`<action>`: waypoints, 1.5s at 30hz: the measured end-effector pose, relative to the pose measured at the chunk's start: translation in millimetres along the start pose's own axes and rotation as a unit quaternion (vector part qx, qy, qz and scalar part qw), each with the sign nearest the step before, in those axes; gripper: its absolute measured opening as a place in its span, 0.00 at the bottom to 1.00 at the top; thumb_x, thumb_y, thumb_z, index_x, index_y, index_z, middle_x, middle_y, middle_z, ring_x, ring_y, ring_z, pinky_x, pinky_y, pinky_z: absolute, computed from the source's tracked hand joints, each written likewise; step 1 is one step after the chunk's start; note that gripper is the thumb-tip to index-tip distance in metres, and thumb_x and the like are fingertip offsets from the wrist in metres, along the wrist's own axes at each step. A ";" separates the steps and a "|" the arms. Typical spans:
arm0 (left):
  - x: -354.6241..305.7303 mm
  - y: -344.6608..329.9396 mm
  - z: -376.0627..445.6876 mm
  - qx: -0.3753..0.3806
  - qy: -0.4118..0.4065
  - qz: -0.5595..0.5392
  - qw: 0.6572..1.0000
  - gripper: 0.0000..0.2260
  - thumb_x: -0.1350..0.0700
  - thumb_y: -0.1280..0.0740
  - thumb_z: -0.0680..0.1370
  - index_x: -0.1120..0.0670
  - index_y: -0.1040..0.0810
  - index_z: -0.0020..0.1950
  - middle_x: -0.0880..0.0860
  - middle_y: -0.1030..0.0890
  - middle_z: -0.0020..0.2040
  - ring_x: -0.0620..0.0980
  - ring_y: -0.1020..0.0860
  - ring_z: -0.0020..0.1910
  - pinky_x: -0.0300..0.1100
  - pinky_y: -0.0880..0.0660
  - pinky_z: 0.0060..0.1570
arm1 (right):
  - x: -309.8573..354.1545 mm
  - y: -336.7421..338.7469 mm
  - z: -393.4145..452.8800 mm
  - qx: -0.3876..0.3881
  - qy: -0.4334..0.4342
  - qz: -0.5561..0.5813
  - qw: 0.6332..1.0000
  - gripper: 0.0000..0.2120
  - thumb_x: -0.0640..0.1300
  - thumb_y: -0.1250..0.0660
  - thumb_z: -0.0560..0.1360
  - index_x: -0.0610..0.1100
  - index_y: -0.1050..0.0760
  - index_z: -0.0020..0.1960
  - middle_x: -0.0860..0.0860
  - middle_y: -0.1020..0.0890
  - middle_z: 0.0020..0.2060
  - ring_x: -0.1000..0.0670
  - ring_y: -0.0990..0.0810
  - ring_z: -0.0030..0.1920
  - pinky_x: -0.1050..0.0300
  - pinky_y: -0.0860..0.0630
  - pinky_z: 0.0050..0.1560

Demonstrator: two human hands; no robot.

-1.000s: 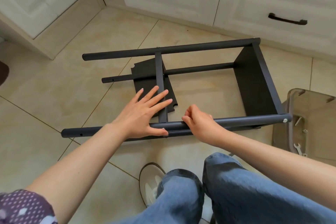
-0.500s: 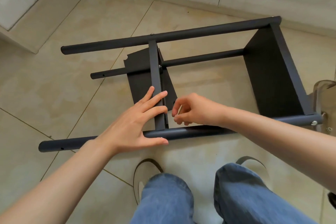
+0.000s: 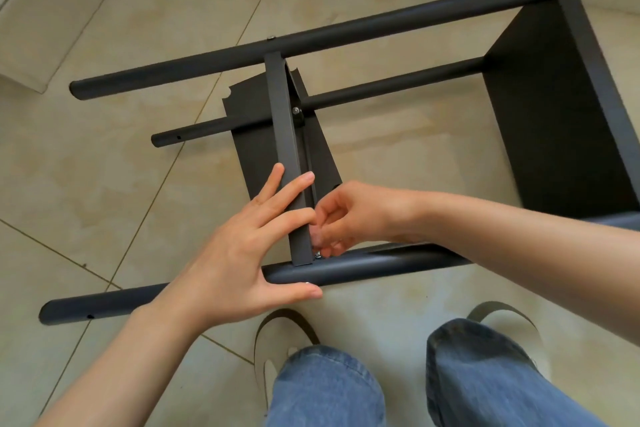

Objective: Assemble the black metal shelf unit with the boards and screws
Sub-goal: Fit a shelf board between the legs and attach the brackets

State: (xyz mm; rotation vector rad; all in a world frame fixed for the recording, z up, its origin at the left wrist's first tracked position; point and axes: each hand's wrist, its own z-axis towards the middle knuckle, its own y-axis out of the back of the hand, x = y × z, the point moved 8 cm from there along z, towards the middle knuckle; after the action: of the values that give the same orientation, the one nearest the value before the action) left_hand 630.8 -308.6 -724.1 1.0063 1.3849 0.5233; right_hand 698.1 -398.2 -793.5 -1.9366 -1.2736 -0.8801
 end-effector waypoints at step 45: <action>-4.0 -7.7 -9.3 -0.021 -0.021 -0.013 0.999 0.27 0.35 0.28 0.71 0.44 0.28 0.65 0.44 0.45 0.82 0.52 0.51 0.82 0.49 0.34 0.67 | -25.7 -23.2 6.0 0.128 -0.169 0.049 0.976 0.06 0.40 0.33 0.78 0.39 0.19 0.45 0.44 0.23 0.42 0.50 0.24 0.40 0.54 0.25 0.51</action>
State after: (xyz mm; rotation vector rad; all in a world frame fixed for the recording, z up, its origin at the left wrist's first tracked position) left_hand 619.3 -313.3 -727.2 0.9589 1.3422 0.5071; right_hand 669.7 -398.8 -814.1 -1.9721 -1.3902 -0.3243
